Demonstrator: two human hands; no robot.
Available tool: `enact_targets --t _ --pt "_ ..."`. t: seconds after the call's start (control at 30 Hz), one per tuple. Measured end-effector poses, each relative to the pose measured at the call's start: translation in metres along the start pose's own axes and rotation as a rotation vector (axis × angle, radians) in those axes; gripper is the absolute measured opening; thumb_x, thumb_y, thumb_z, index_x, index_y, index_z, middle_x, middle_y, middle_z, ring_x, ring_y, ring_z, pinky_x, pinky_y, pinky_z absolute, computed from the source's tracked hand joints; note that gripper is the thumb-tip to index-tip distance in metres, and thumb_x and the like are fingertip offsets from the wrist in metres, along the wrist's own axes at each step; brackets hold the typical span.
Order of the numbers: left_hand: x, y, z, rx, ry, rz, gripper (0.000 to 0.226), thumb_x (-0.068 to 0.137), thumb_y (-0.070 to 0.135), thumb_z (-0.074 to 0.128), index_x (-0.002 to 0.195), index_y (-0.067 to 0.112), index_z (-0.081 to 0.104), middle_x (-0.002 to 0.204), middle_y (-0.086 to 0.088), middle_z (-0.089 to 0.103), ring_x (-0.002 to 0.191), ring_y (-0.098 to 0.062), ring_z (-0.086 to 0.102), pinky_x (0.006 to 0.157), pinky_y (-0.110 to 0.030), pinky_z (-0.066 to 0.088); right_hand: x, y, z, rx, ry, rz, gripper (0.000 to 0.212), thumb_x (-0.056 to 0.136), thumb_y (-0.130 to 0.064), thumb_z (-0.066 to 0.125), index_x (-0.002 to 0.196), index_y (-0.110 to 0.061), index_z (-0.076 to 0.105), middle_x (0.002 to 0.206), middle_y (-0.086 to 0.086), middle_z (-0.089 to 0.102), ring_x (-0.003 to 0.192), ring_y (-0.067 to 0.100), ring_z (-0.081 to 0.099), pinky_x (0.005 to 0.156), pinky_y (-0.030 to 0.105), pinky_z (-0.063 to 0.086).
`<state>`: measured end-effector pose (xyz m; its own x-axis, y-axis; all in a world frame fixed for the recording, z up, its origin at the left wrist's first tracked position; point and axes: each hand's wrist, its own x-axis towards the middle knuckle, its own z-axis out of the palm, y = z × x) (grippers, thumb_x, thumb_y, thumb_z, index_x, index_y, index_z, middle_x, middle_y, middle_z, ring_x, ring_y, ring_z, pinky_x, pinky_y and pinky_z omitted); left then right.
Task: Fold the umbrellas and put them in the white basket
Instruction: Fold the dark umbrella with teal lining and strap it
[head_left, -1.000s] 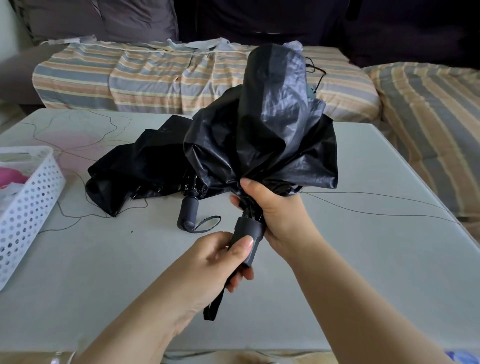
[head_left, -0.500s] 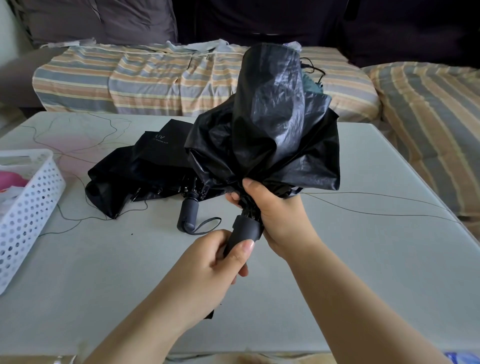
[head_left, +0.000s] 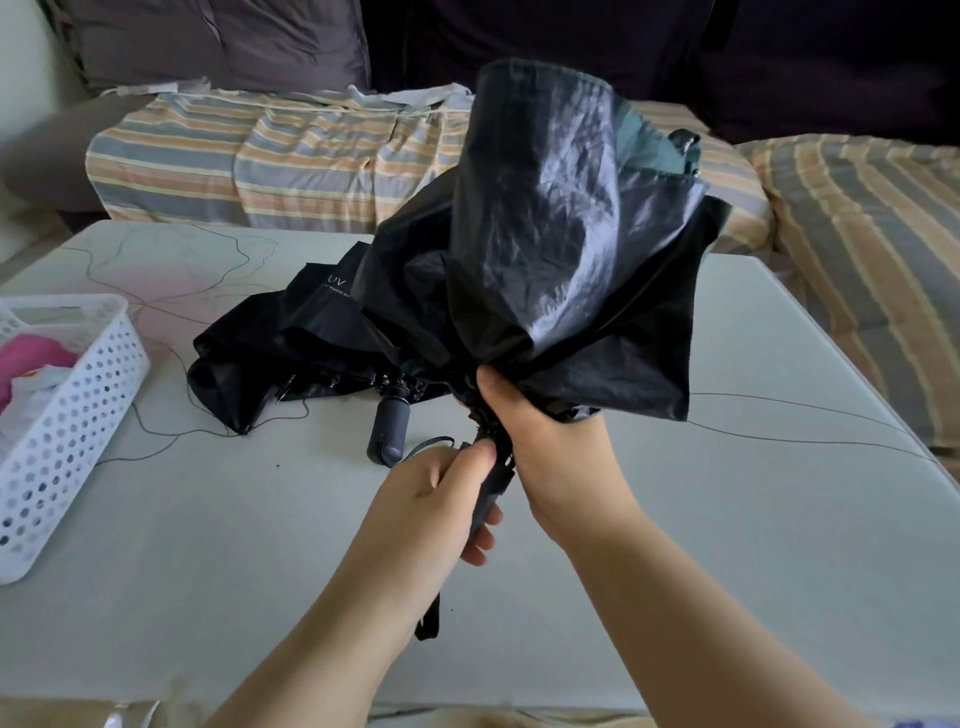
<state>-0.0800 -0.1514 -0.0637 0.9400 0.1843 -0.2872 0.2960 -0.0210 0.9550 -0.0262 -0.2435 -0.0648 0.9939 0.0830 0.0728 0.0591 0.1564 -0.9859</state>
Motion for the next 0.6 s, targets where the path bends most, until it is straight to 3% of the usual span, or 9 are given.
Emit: enact_targets --t 0.07,0.2,0.33,0.43,0.5,0.6 --pt "0.0 0.0 0.0 0.009 0.025 0.01 0.038 0.089 0.033 0.048 0.083 -0.002 0.063 0.057 -0.002 0.06 0.051 -0.016 0.054 0.057 -0.031 0.05 -0.001 0.0 0.002 0.001 0.01 -0.013 0.027 0.087 -0.014 0.066 0.067 -0.032 0.067 0.072 -0.013 0.068 0.074 0.002 0.064 0.071 0.024 0.049" --pt "0.0 -0.001 -0.002 0.006 0.054 0.012 0.039 0.087 0.033 0.049 0.082 -0.005 0.057 0.055 -0.001 0.056 0.048 -0.014 0.048 0.05 -0.025 0.041 -0.002 0.003 0.006 0.009 0.01 -0.01 0.017 0.089 -0.013 0.064 0.076 -0.024 0.063 0.07 -0.015 0.066 0.073 0.002 0.062 0.069 0.022 0.047" --pt "-0.001 -0.002 -0.004 0.028 0.09 0.012 0.031 0.086 0.032 0.048 0.068 0.007 0.049 0.056 -0.003 0.054 0.043 -0.013 0.042 0.045 -0.019 0.033 -0.002 0.006 0.008 0.036 -0.032 0.017 0.014 0.09 -0.014 0.062 0.082 -0.025 0.063 0.072 -0.017 0.066 0.074 -0.001 0.062 0.069 0.019 0.048" --pt "-0.001 -0.003 -0.004 0.022 0.086 0.01 0.03 0.087 0.031 0.048 0.067 0.008 0.047 0.058 -0.006 0.053 0.041 -0.011 0.042 0.043 -0.018 0.033 -0.001 0.01 0.009 0.026 -0.036 0.054 0.004 0.089 -0.019 0.063 0.089 -0.021 0.065 0.084 -0.008 0.071 0.087 0.01 0.067 0.08 0.033 0.054" --pt "-0.001 -0.005 -0.004 0.043 0.07 0.021 0.037 0.091 0.035 0.047 0.068 0.006 0.05 0.056 -0.004 0.055 0.044 -0.011 0.046 0.048 -0.022 0.037 0.0 0.012 0.011 0.038 -0.043 0.079 0.009 0.085 -0.023 0.062 0.092 -0.022 0.067 0.094 0.0 0.073 0.097 0.017 0.068 0.09 0.045 0.053" --pt "-0.002 -0.007 -0.004 0.134 0.09 0.072 0.058 0.091 0.058 0.032 0.077 0.008 0.057 0.055 0.001 0.06 0.046 -0.01 0.052 0.054 -0.026 0.044 0.0 0.013 0.011 0.059 -0.047 0.108 0.021 0.08 -0.029 0.06 0.098 -0.02 0.066 0.098 0.004 0.072 0.099 0.021 0.068 0.088 0.048 0.054"
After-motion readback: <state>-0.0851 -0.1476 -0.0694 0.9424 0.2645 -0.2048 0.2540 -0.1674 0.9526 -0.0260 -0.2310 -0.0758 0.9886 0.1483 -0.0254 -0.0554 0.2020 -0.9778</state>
